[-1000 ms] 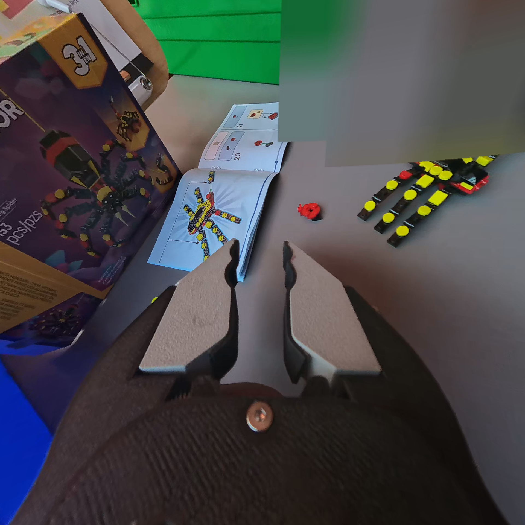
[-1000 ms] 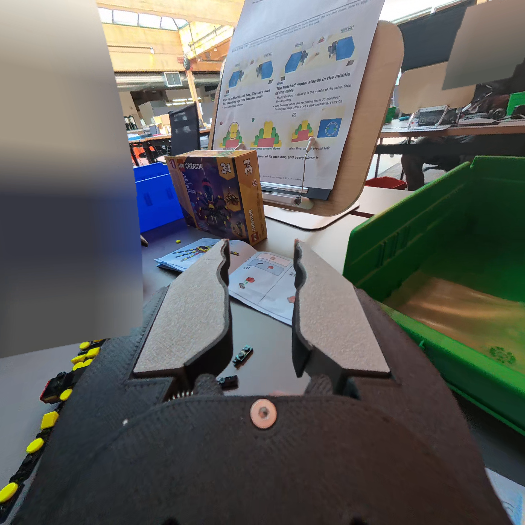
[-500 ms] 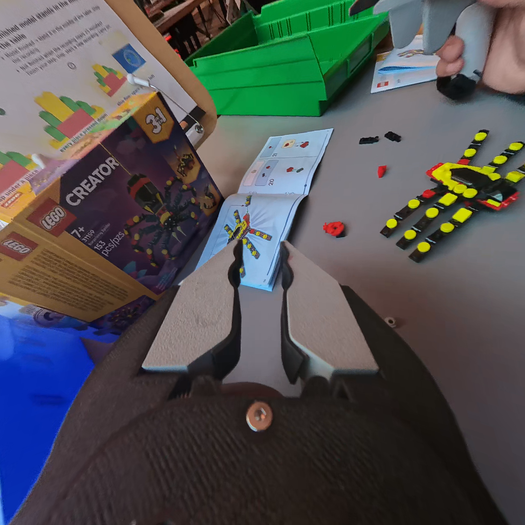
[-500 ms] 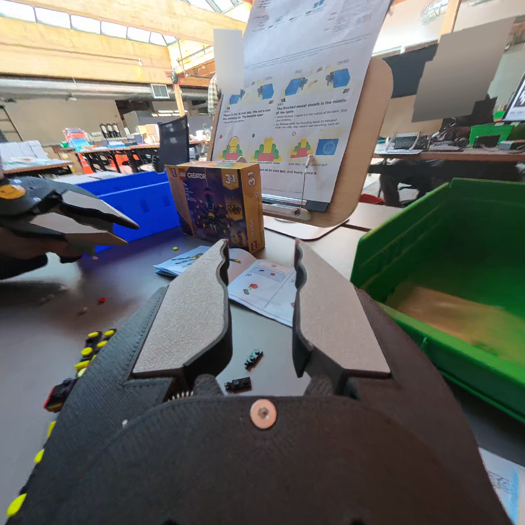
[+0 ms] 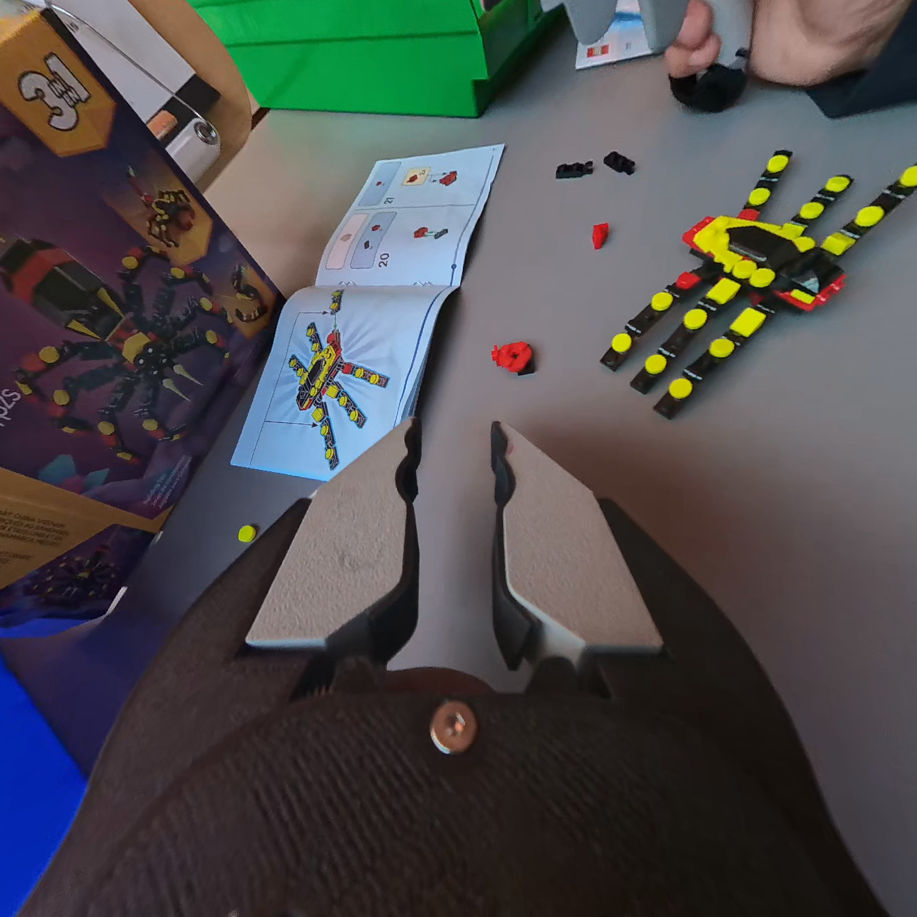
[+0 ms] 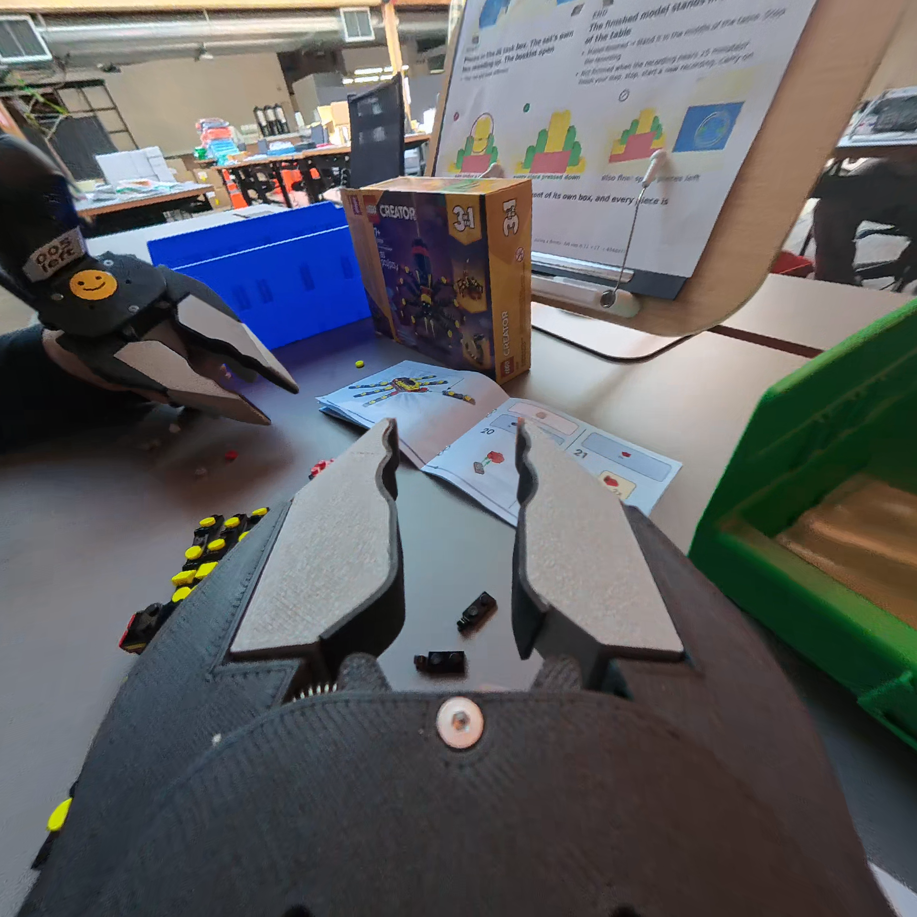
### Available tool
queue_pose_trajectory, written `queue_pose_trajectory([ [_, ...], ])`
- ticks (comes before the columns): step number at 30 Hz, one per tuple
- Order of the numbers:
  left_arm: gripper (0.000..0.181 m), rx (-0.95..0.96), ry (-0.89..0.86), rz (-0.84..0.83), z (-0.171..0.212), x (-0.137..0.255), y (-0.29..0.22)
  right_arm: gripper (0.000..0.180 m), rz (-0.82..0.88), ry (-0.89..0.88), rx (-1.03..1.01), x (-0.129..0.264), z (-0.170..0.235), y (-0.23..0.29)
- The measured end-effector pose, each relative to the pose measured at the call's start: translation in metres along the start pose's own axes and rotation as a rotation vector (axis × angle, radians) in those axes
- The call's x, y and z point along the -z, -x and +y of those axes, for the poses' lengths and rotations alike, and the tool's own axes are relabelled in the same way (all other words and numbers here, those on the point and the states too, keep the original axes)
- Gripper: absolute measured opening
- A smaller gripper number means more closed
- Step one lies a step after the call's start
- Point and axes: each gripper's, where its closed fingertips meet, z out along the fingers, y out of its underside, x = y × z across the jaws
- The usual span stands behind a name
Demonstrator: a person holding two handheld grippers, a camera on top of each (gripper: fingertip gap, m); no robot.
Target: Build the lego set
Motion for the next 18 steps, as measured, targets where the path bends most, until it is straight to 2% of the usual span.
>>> queue_pose_trajectory([
  [1,0.026,-0.003,0.005,0.0,0.001,0.0,0.0,0.045,-0.021,0.009,-0.003,-0.004,0.001,0.002],
  [6,0.025,-0.055,0.045,-0.014,0.01,0.002,0.001,0.045,-0.094,0.047,0.052,-0.024,0.002,0.012],
  [11,0.026,-0.028,0.045,0.005,0.01,0.001,0.001,0.048,-0.126,0.096,0.09,-0.035,0.005,0.019],
  [15,0.026,0.015,0.032,0.0,0.009,0.003,0.006,0.055,-0.178,0.225,0.082,-0.046,0.021,0.039],
  [18,0.026,0.014,0.033,-0.006,0.009,0.003,0.007,0.054,-0.216,0.385,0.083,-0.057,0.044,0.063],
])
